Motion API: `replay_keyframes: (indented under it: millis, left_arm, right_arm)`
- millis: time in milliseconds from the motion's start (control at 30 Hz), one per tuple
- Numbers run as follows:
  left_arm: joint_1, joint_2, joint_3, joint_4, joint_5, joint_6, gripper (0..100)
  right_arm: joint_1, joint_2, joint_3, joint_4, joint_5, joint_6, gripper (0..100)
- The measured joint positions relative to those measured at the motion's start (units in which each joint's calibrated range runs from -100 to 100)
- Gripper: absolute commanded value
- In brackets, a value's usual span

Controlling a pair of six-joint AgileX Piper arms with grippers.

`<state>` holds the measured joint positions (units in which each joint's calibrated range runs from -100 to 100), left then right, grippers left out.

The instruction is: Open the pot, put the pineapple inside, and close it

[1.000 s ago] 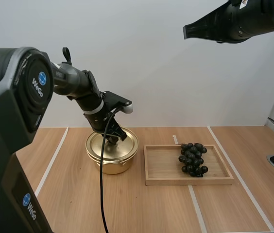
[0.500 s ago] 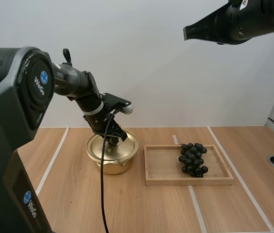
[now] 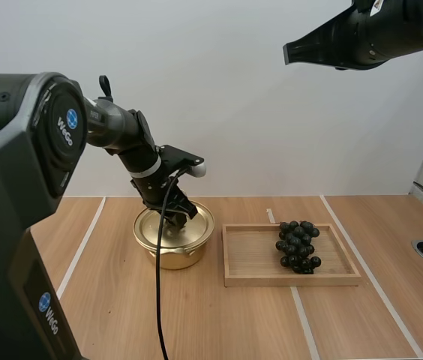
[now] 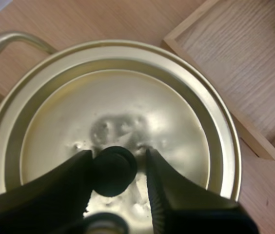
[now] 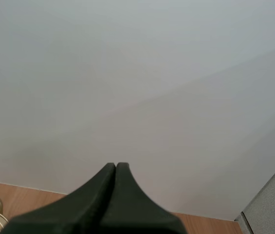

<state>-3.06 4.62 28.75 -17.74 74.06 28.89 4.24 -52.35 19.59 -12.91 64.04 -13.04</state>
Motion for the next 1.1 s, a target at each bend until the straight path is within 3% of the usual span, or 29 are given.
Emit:
replay_keyframes:
  millis: [33, 333, 733, 933, 1100]
  left_arm:
    - [0.00, 0.00, 0.00, -0.30, 0.65, 0.24, 100]
    - [-0.18, -4.63, -1.83, 1.36, 3.39, 0.16, 100]
    - [-0.09, -26.86, -24.33, 7.22, -5.15, -19.80, 100]
    - [3.55, -43.13, -24.44, 8.58, -31.69, -31.07, 100]
    - [6.71, -55.34, -18.17, 10.36, -49.21, -35.65, 100]
  right_arm:
    - [0.00, 0.00, 0.00, 0.00, 0.00, 0.00, 0]
    - [0.00, 0.00, 0.00, 0.00, 0.00, 0.00, 0]
    - [0.00, 0.00, 0.00, 0.00, 0.57, 0.00, 0]
    - [0.00, 0.13, 0.00, 0.00, 0.19, 0.00, 0]
    - [0.00, 0.13, 0.00, 0.00, -1.50, 0.00, 0]
